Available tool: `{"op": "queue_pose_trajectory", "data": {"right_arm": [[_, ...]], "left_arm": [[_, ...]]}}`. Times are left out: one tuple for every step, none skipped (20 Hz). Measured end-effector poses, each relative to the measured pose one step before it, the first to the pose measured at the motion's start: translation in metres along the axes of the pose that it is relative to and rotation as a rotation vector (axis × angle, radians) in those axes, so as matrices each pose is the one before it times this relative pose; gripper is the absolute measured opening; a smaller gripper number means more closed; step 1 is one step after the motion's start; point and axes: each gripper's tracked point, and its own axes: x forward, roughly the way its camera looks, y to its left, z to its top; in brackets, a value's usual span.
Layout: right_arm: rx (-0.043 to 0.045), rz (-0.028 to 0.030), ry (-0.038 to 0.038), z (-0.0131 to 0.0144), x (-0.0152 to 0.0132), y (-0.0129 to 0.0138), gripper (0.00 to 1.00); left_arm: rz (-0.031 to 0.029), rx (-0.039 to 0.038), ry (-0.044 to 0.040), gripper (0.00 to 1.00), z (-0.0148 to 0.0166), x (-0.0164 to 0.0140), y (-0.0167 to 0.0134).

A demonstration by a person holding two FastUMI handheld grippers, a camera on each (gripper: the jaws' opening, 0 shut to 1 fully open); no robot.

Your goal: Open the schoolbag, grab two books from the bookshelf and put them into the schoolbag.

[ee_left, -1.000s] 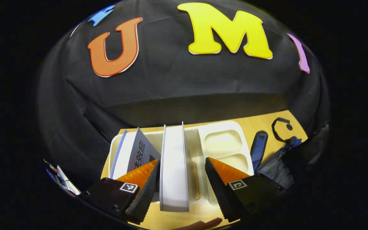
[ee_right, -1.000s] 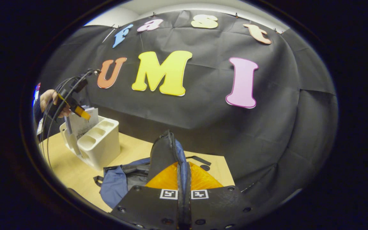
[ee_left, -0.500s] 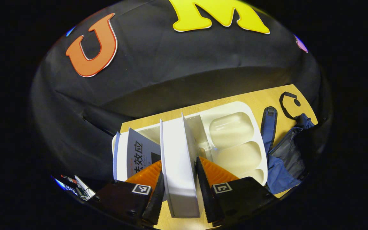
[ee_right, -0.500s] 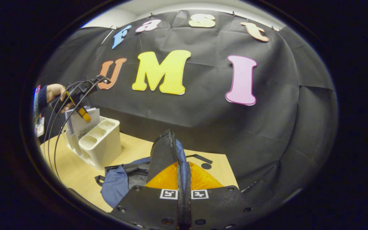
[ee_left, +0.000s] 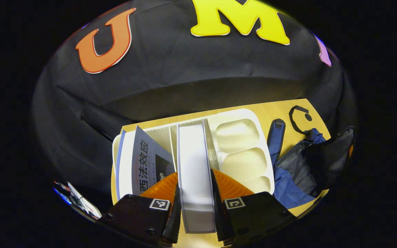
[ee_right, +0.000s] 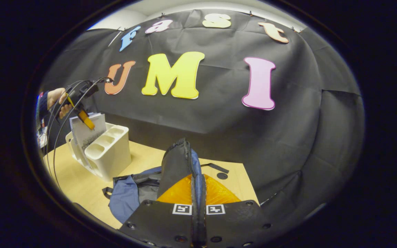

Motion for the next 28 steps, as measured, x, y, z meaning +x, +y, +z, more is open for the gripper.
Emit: {"op": "queue_pose_trajectory", "data": {"right_arm": [[0.00298, 0.00127, -0.0002, -0.00022, -0.00144, 0.00123, 0.0], [0.0003, 0.00027, 0.00093, 0.0006, -0.00009, 0.00085, 0.0], [-0.00089, -0.0011, 0.0005, -0.00114, -0.00045, 0.00056, 0.0], [-0.0024, -0.00189, -0.0016, 0.00075, 0.00012, 0.0002, 0.0], [-0.00446, -0.00117, -0.00313, 0.00037, 0.00004, 0.00061, 0.01], [-0.0044, -0.00245, -0.0024, 0.00018, 0.00006, 0.00001, 0.0], [-0.00194, -0.00219, -0.00131, -0.0001, 0.0003, 0.00059, 0.0], [-0.00249, -0.00193, -0.00119, -0.00058, 0.00035, 0.00052, 0.0], [0.00314, -0.00264, 0.00098, -0.00167, 0.00086, 0.00007, 0.0], [0.004, 0.00003, 0.00206, -0.0016, 0.00081, 0.00121, 0.0], [0.01007, -0.00362, 0.00453, -0.00179, 0.00141, 0.00034, 0.0], [0.00686, -0.00523, 0.00658, -0.00153, 0.0008, -0.0008, 0.0], [0.00472, -0.00251, -0.00235, -0.00064, 0.00048, 0.0006, 0.0], [0.00461, -0.00352, -0.00123, -0.00008, 0.00072, -0.0007, 0.0], [-0.00211, -0.0011, 0.00002, -0.00204, -0.00038, 0.0011, 0.0], [-0.00074, -0.00112, -0.00182, -0.00005, -0.00011, 0.00033, 0.0], [0.00073, -0.00066, 0.00088, -0.00069, 0.00001, -0.00002, 0.0], [0.00224, 0.0004, 0.00183, 0.00016, -0.0004, 0.00001, 0.0], [0.00275, 0.00054, -0.00051, -0.00008, -0.00073, 0.0002, 0.0], [0.00064, 0.00284, -0.00433, 0.00087, -0.00016, 0.00046, 0.0], [-0.00172, 0.00067, -0.00232, -0.00106, -0.00074, 0.00165, 0.0], [-0.0036, -0.00369, -0.0002, 0.00023, -0.0003, 0.00022, 0.0], [0.00127, -0.0052, 0.00721, -0.00152, 0.0009, -0.00062, 0.0], [0.00309, 0.0017, 0.01045, -0.00075, 0.00034, 0.00131, 0.0], [-0.00177, 0.00278, 0.00223, -0.00007, -0.00003, 0.00259, 0.0], [-0.00491, -0.00235, -0.00105, 0.00185, 0.00005, 0.0002, 0.0], [-0.00822, -0.00337, -0.00025, 0.00025, -0.00021, -0.00004, 0.0], [-0.00408, -0.00319, -0.00454, 0.00242, -0.00033, -0.00069, 0.0]], "left_arm": [[-0.00618, -0.01488, -0.00733, 0.46, -0.00173, -0.00488, 0.00096], [-0.00593, -0.01351, -0.00505, 0.43, -0.00218, -0.00414, 0.00123], [-0.00319, -0.00658, -0.00332, 0.42, -0.00372, -0.00538, 0.00213], [-0.00744, -0.00335, 0.01265, 0.42, -0.00595, -0.00618, 0.00128], [-0.00746, 0.00159, 0.00287, 0.42, -0.00448, -0.00515, 0.00188], [0.00612, -0.01739, 0.00861, 0.42, -0.00715, -0.00526, 0.00584], [0.00378, -0.00917, 0.00382, 0.41, -0.0057, -0.00581, 0.00418], [-0.00077, -0.0092, -0.00242, 0.42, -0.006, -0.0067, 0.00268], [-0.00484, 0.00108, -0.00177, 0.42, -0.00752, -0.00734, 0.00071], [-0.00834, 0.00696, 0.00142, 0.42, -0.00917, -0.00742, -0.00086], [-0.00357, 0.01065, -0.00099, 0.42, -0.01066, -0.00775, -0.00044], [-0.00152, 0.00883, -0.01083, 0.42, -0.00687, -0.00872, -0.00136], [0.00157, 0.00558, -0.01597, 0.41, -0.00556, -0.00749, -0.00146], [0.00137, -0.00001, -0.01662, 0.42, -0.00618, -0.00896, -0.00028], [-0.00257, -0.00589, -0.01599, 0.41, -0.00513, -0.00885, -0.0018], [-0.0091, -0.00804, -0.01553, 0.41, -0.00478, -0.00898, -0.00256], [-0.01092, 0.00073, -0.01363, 0.41, -0.00423, -0.0089, -0.00268], [-0.0101, -0.002, -0.01719, 0.41, -0.0056, -0.00642, -0.00215], [-0.01221, -0.00985, -0.01589, 0.41, -0.00377, -0.00676, -0.00314], [-0.01833, -0.01108, -0.01318, 0.41, -0.00598, -0.00775, -0.00627], [-0.02086, -0.01628, -0.00892, 0.41, -0.0076, -0.00562, -0.00636], [-0.02132, -0.01838, -0.00865, 0.41, -0.00638, -0.00591, -0.00691], [-0.01802, -0.01404, -0.00753, 0.41, -0.00723, -0.0047, -0.00661], [-0.01397, -0.01735, -0.00879, 0.41, -0.00694, -0.00487, -0.00484], [-0.01214, -0.02962, -0.01268, 0.41, -0.00616, -0.00439, -0.00476], [-0.01996, -0.02958, -0.01859, 0.41, -0.00454, -0.00457, -0.0069], [-0.02084, -0.03491, -0.01349, 0.41, -0.00366, -0.00341, -0.00561], [-0.02295, -0.0376, -0.01232, 0.41, -0.00375, -0.00308, -0.00588]]}}
